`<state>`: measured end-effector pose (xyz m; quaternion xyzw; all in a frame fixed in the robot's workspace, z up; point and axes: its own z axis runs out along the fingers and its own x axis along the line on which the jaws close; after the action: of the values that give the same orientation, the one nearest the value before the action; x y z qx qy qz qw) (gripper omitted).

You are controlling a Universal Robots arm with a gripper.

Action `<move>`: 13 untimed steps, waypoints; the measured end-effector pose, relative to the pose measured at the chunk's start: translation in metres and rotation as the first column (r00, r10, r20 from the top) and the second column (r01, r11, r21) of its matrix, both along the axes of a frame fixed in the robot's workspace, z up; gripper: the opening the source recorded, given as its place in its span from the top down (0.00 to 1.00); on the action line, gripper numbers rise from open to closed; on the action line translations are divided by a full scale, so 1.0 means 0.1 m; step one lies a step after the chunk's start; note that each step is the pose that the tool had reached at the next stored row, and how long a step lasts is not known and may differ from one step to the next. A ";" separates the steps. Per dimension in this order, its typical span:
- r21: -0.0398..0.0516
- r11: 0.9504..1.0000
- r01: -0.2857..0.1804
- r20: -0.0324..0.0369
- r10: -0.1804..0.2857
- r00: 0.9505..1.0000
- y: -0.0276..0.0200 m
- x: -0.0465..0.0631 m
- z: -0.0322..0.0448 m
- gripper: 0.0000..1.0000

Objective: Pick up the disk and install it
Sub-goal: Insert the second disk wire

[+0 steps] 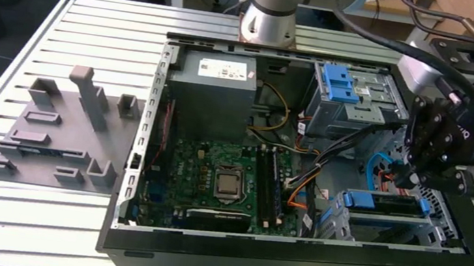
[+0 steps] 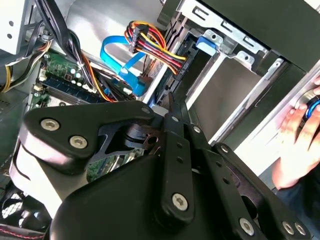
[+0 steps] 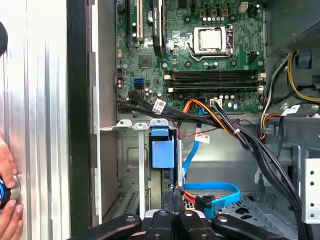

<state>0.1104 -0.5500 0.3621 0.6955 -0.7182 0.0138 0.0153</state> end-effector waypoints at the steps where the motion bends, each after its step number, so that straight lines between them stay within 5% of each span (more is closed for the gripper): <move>1: 0.000 1.000 0.000 -0.001 0.000 1.000 0.000 0.00 0.011 0.89; 13: 0.001 1.000 0.000 -0.003 0.000 1.000 0.028 0.00 0.103 0.89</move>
<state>0.1105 -0.5472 0.3724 0.6956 -0.7181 0.0126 0.0162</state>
